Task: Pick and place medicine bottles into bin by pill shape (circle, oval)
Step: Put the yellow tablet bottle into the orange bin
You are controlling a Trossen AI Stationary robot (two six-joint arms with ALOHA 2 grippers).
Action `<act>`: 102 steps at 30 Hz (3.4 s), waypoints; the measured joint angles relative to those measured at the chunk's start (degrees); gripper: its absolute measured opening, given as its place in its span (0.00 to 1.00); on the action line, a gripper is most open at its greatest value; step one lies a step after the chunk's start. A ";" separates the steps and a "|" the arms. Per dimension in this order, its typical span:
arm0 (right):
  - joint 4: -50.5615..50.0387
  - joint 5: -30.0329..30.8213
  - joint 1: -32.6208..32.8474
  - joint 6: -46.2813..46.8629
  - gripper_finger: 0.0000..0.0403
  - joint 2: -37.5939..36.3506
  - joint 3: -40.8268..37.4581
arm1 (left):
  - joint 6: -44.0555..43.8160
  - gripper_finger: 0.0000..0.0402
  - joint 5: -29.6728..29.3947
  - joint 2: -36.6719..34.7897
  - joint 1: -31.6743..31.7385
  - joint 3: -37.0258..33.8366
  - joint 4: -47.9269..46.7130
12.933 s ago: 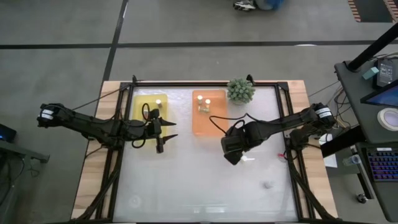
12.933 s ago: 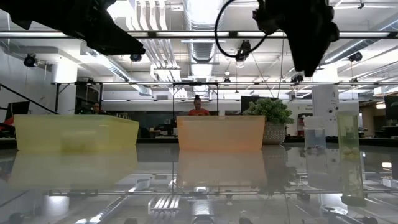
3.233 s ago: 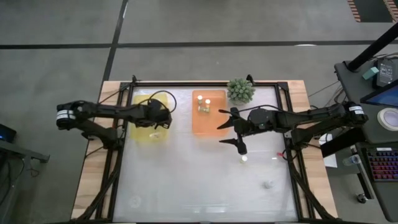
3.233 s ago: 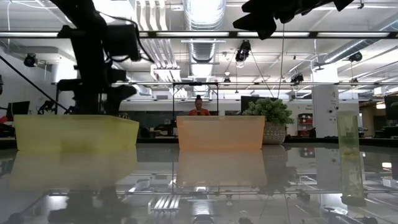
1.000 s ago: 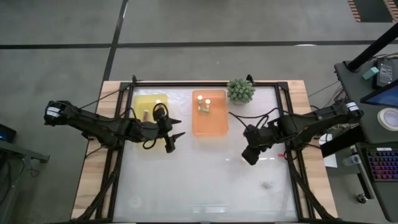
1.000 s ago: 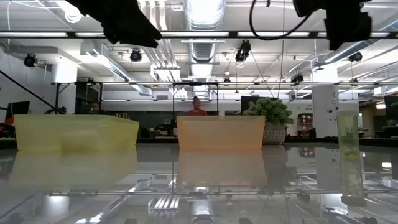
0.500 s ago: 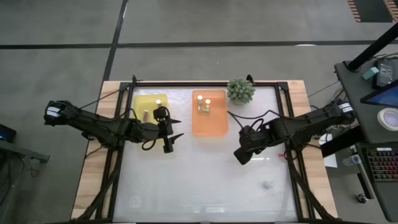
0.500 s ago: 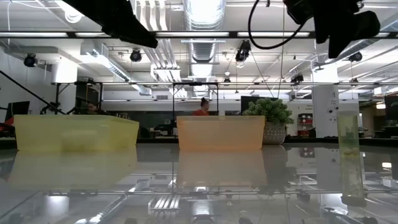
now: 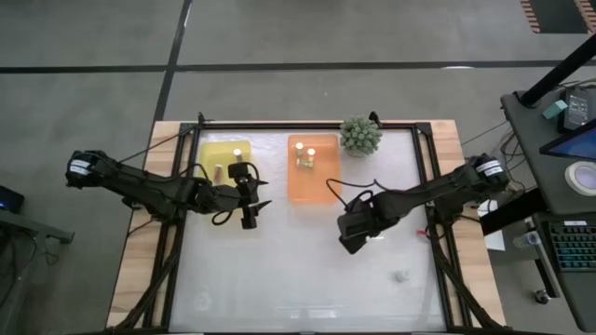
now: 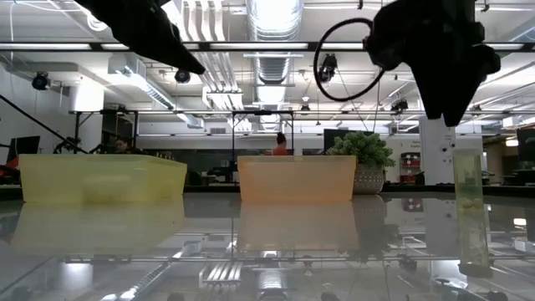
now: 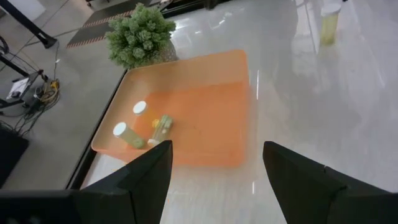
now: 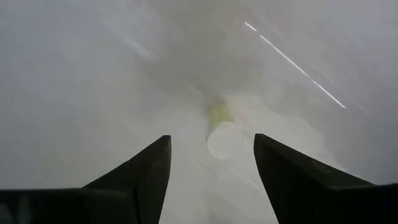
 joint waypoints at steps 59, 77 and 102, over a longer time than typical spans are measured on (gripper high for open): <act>-14.22 -1.99 -3.98 -10.97 0.29 7.47 16.58 | 2.96 0.59 -0.11 -14.71 0.11 -8.72 8.66; -14.10 -2.87 -25.50 -31.57 0.28 7.81 29.95 | 14.40 0.59 -4.55 -15.74 0.15 -9.34 16.39; -8.30 -3.04 -35.24 -49.42 0.28 16.66 35.19 | 15.63 0.59 -4.61 -15.65 0.17 -9.33 18.97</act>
